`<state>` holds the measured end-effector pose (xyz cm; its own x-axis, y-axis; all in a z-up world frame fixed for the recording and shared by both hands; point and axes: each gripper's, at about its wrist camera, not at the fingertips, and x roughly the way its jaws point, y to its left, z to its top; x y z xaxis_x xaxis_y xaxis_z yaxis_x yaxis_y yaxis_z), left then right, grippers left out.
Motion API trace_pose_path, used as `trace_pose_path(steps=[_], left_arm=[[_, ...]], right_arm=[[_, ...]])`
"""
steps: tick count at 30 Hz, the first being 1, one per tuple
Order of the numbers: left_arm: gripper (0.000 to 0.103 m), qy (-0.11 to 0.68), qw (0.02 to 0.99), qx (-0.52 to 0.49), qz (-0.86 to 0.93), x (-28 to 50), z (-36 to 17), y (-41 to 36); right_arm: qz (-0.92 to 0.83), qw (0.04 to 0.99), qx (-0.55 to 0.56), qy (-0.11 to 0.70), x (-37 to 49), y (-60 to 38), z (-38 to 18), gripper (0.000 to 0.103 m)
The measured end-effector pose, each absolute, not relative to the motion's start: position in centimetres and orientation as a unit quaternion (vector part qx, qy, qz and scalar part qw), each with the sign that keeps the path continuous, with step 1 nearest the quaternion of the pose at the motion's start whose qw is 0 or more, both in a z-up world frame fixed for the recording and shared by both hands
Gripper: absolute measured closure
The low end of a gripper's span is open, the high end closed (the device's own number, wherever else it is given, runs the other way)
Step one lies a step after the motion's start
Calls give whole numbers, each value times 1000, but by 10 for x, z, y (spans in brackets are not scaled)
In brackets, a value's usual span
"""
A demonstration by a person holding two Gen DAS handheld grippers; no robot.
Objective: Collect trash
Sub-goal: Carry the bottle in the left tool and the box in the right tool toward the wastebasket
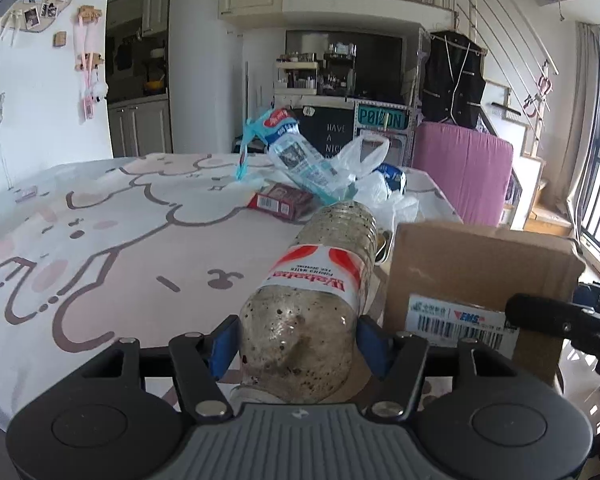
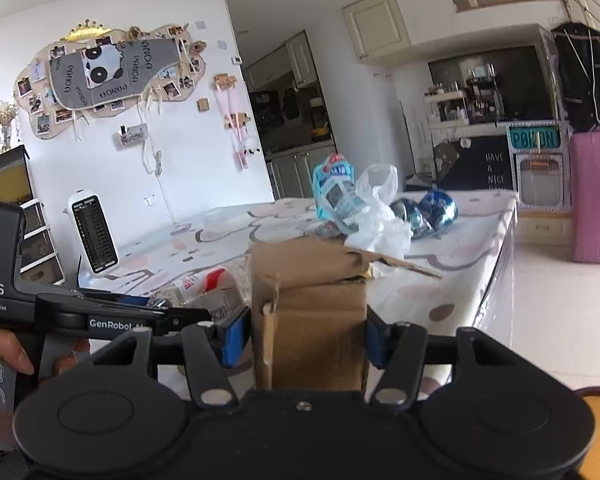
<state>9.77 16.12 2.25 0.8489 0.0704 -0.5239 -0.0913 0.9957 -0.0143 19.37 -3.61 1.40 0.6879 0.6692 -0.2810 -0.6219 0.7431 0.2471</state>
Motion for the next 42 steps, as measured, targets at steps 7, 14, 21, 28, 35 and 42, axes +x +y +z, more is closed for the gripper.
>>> trace_pose_path(steps=[7, 14, 21, 28, 35, 42], left_arm=[[41, 253, 966, -25, 45, 79, 36, 162], [41, 244, 968, -28, 43, 65, 43, 161], [41, 228, 973, -19, 40, 62, 61, 156], [41, 211, 977, -5, 14, 73, 83, 129], [41, 197, 979, 10, -41, 94, 95, 75], [42, 201, 975, 20, -97, 122, 88, 17]], right_arm=[[345, 925, 53, 148, 172, -40, 31, 48], [338, 930, 44, 136, 156, -43, 40, 48], [320, 939, 31, 122, 150, -55, 54, 48], [275, 955, 20, 109, 149, -93, 73, 48], [217, 971, 12, 99, 149, -142, 85, 48], [158, 982, 16, 99, 152, -192, 86, 48]])
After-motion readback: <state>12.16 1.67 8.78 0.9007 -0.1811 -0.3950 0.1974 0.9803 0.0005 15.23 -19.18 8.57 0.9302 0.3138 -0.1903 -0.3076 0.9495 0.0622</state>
